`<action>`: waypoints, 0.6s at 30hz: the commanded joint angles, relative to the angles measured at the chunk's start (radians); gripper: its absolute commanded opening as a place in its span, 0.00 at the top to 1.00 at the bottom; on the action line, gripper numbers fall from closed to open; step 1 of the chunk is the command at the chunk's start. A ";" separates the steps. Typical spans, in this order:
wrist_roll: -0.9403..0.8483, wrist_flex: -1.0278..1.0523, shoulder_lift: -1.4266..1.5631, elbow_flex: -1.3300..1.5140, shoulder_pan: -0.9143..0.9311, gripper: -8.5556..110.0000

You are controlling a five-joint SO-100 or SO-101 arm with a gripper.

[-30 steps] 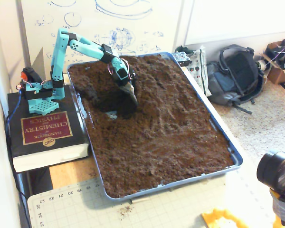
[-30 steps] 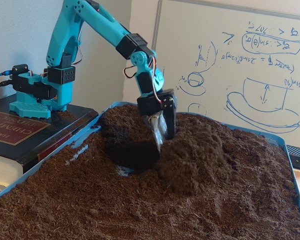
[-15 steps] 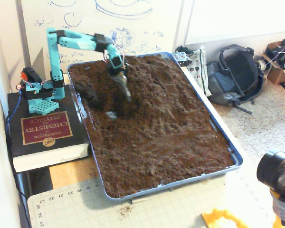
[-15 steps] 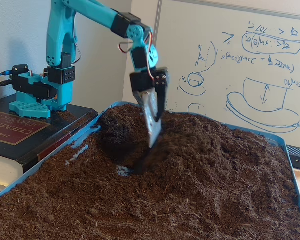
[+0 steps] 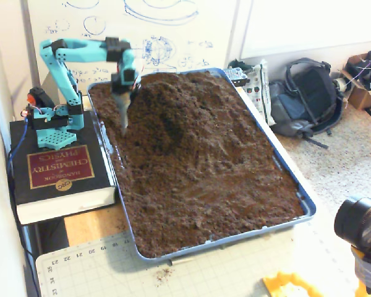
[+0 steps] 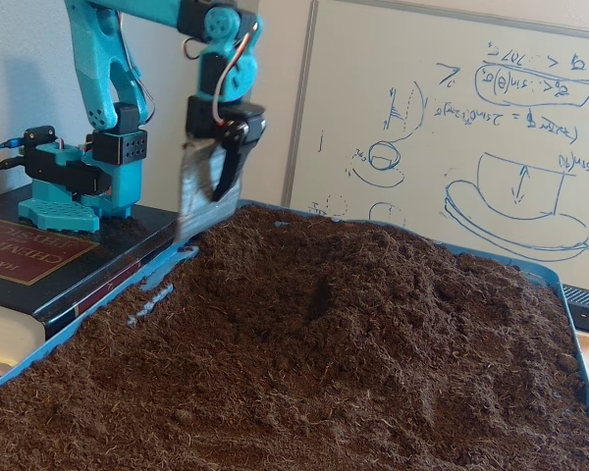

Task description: Build a berm.

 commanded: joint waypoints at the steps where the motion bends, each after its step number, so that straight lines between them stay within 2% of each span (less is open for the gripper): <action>1: -0.005 -0.160 0.072 0.080 0.092 0.92; 11: -0.249 -0.894 -0.005 0.445 0.272 0.92; 14: -0.330 -1.025 -0.021 0.534 0.310 0.92; 18: -0.477 -1.077 -0.037 0.583 0.331 0.92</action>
